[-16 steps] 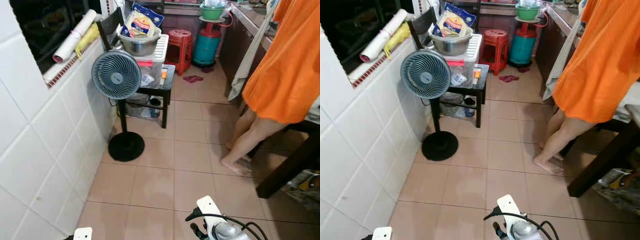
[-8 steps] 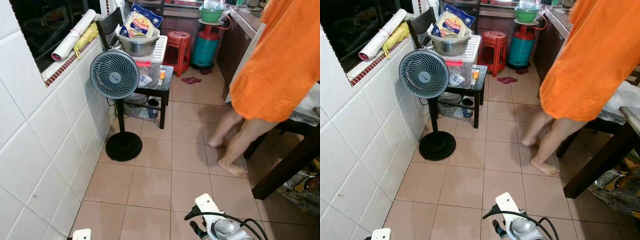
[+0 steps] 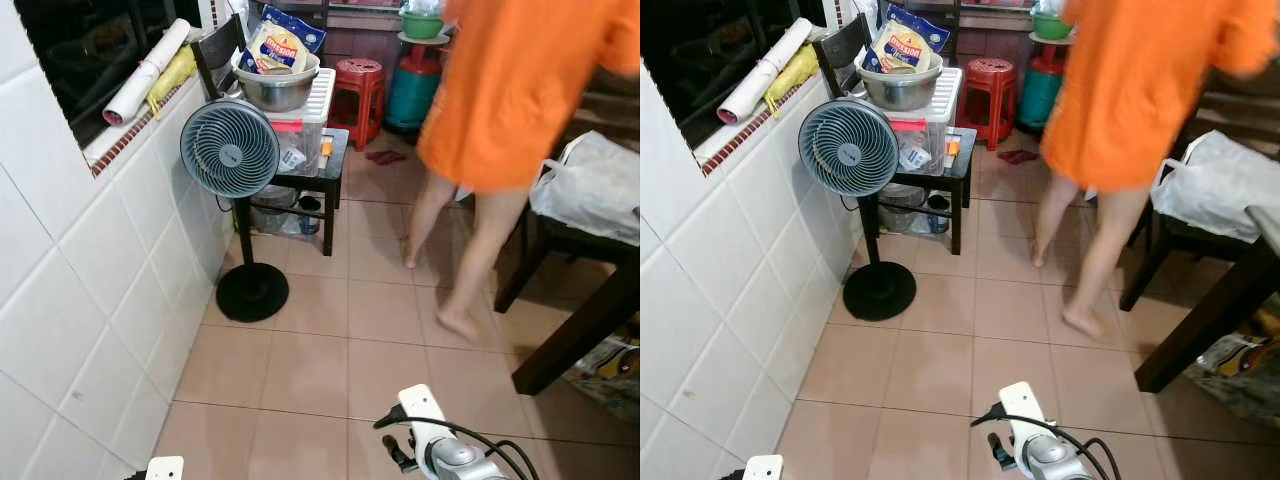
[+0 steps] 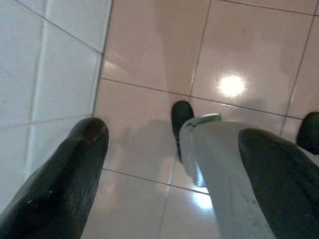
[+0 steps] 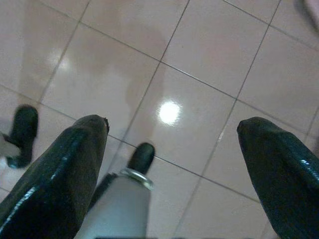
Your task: Setting the table
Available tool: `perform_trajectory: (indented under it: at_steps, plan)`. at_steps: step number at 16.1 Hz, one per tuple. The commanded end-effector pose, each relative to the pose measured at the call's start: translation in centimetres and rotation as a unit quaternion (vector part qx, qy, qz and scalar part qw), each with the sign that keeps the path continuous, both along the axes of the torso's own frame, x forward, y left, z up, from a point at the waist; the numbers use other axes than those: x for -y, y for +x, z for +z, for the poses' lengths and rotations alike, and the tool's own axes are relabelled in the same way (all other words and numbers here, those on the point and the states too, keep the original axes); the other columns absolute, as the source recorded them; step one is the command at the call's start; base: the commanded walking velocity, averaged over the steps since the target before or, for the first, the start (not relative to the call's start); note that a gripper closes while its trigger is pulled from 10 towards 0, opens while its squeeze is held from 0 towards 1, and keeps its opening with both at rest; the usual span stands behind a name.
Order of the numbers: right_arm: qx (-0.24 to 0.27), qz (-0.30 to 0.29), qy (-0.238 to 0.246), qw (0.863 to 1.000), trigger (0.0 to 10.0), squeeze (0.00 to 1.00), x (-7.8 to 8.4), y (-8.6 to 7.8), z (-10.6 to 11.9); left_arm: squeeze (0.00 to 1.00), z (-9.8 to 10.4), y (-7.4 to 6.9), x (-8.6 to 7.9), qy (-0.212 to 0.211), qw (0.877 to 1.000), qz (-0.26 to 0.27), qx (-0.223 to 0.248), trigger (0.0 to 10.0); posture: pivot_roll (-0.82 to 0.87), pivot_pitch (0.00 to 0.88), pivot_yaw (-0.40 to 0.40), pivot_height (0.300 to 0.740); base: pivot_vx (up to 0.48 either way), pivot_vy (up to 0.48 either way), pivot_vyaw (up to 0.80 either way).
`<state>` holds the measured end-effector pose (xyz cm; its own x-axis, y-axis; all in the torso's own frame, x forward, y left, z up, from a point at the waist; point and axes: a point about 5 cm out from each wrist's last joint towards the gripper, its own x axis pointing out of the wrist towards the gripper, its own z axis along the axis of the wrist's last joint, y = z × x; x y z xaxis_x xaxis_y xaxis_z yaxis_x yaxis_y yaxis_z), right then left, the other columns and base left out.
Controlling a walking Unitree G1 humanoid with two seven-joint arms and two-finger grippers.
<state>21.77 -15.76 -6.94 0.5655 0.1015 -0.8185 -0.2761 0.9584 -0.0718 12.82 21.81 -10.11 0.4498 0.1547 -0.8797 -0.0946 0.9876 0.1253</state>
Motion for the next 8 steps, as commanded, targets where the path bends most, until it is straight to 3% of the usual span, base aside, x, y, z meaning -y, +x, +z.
perform_trajectory:
  at_steps: [1, 8]
  plan:
    - [0.007, -0.033, 0.006, 0.999, 10.0, 0.0, 0.4, 0.1, 0.1, 0.0, 0.3, 0.7, -0.2, 0.002, 1.0, -0.015, 0.012, 10.0, -0.09, 0.0, 0.003, 0.74, 0.0, 0.0, 0.0]
    - [0.021, -0.068, 0.009, 0.997, 10.0, 0.0, 1.2, 0.3, 0.3, 0.0, 1.1, 3.1, 0.7, -0.003, 0.998, -0.019, 0.055, 10.0, -0.14, 0.0, 0.034, 0.74, 0.0, 0.0, 0.0]
